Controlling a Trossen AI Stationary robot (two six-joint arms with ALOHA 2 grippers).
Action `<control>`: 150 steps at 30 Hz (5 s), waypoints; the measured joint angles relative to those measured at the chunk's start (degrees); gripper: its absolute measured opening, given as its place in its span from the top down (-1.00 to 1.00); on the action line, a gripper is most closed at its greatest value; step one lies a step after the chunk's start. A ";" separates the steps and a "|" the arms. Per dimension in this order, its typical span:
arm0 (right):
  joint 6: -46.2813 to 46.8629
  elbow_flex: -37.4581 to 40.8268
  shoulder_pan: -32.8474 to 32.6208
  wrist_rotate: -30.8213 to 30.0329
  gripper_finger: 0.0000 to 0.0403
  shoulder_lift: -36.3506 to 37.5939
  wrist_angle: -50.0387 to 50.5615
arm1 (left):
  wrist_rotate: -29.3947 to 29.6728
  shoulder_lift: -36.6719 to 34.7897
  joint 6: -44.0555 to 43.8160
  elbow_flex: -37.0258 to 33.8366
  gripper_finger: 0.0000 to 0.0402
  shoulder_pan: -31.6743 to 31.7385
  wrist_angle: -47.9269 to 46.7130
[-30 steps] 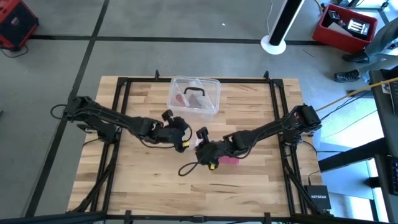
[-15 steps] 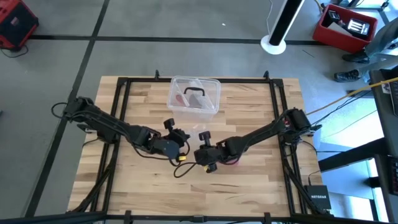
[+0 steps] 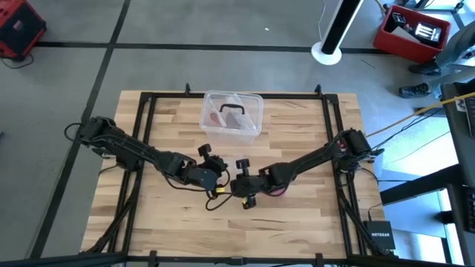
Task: Roll bandage
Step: Prepare the transparent zip bag, then put the pink bandage into the transparent zip bag
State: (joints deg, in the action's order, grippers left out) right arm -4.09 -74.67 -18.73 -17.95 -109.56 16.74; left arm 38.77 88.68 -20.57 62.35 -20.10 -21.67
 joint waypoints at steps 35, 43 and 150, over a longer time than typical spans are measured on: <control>19.19 5.31 -6.88 -0.01 -0.23 14.46 26.71 | -0.40 -0.02 1.02 0.00 0.99 -0.04 1.35; -2.10 0.87 -6.79 -7.58 -0.23 14.73 4.48 | -0.39 -0.04 1.46 0.00 0.99 0.17 2.22; 13.43 -6.94 -7.28 -7.15 -0.23 14.25 32.73 | 6.40 -0.07 9.72 1.37 0.99 -1.45 3.35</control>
State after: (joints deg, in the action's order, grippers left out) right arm 9.33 -81.62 -26.01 -25.10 -95.30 49.47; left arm 45.17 88.62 -10.84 63.72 -21.55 -18.32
